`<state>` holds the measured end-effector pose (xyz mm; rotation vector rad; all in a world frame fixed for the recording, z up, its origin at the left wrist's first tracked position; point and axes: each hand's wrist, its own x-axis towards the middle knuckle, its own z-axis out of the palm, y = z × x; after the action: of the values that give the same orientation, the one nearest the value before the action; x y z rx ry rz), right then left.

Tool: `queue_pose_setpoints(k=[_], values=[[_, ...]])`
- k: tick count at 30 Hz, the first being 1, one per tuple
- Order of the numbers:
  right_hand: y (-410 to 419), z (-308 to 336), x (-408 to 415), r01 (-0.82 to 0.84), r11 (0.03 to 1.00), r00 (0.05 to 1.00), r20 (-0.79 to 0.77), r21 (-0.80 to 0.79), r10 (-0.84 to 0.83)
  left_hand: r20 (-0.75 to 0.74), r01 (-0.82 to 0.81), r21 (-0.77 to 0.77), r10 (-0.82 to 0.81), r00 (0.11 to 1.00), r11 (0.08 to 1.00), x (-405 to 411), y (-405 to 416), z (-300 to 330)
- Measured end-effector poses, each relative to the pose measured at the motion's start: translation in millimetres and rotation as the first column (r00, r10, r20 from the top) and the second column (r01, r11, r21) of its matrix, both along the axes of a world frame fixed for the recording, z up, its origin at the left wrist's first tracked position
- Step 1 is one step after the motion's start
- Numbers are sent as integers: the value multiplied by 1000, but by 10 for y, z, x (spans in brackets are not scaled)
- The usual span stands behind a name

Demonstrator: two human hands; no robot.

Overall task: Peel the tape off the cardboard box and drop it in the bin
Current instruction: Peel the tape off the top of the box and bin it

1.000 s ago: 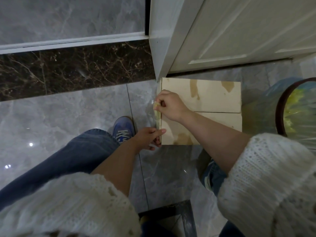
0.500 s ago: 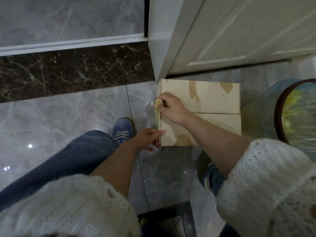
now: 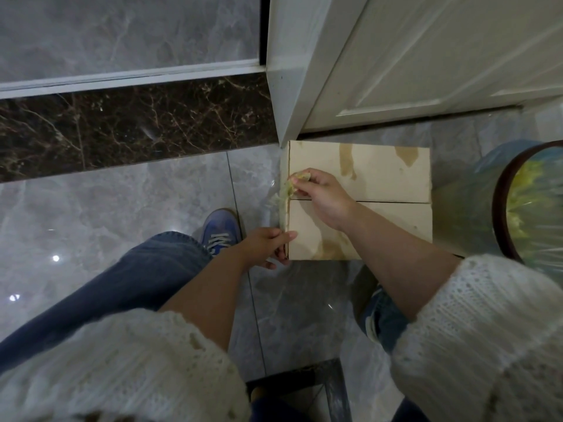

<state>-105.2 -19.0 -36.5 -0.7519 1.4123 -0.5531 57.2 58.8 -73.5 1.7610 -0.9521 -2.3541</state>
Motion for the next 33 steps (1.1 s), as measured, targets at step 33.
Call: queue_pose_setpoints(k=[33], values=[[175,1360,-127,174,983,955,255,-63,-153,89,-67,-357,105,990,932,-146,-281,714]])
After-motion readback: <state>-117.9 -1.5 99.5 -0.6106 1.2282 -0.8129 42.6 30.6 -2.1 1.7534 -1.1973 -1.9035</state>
